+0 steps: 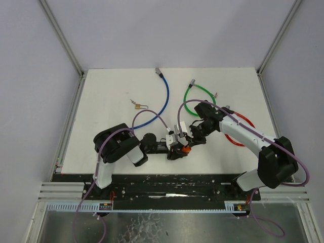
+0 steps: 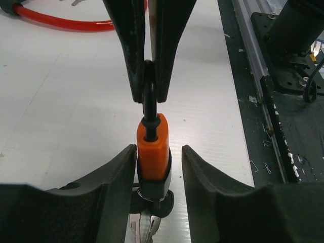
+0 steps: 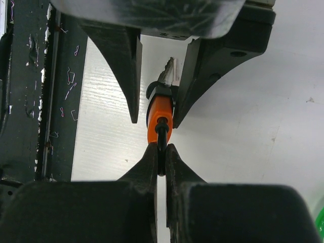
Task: Lock with the key
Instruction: Lock the lock.
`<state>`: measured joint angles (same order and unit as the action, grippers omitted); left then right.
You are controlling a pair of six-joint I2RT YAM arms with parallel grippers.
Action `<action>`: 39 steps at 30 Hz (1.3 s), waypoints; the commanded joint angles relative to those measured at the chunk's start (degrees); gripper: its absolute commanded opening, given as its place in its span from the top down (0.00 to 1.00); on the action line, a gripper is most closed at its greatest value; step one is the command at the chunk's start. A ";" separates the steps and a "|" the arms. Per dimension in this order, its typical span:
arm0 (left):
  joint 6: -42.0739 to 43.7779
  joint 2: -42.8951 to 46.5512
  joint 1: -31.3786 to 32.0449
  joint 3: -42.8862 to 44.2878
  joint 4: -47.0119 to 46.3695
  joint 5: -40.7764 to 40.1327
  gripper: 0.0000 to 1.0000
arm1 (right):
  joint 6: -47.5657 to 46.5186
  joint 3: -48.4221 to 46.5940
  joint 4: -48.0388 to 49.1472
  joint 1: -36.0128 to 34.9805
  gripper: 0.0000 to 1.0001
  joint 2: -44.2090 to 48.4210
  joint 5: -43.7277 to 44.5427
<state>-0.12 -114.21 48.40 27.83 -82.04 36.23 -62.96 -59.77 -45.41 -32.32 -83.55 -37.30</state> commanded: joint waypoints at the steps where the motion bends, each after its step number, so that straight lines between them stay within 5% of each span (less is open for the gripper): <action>1: 0.12 0.34 0.31 -0.07 -6.78 -0.23 0.57 | 0.20 -0.88 1.18 -0.64 1.00 0.05 -1.37; 39: -4.94 -0.80 0.35 1.70 -9.28 -1.42 0.64 | -0.02 -0.62 1.14 -0.73 1.00 -0.17 -1.71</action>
<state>-3.51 -115.48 48.40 28.58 -84.93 35.51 -62.94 -59.75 -44.62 -32.38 -83.55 -37.58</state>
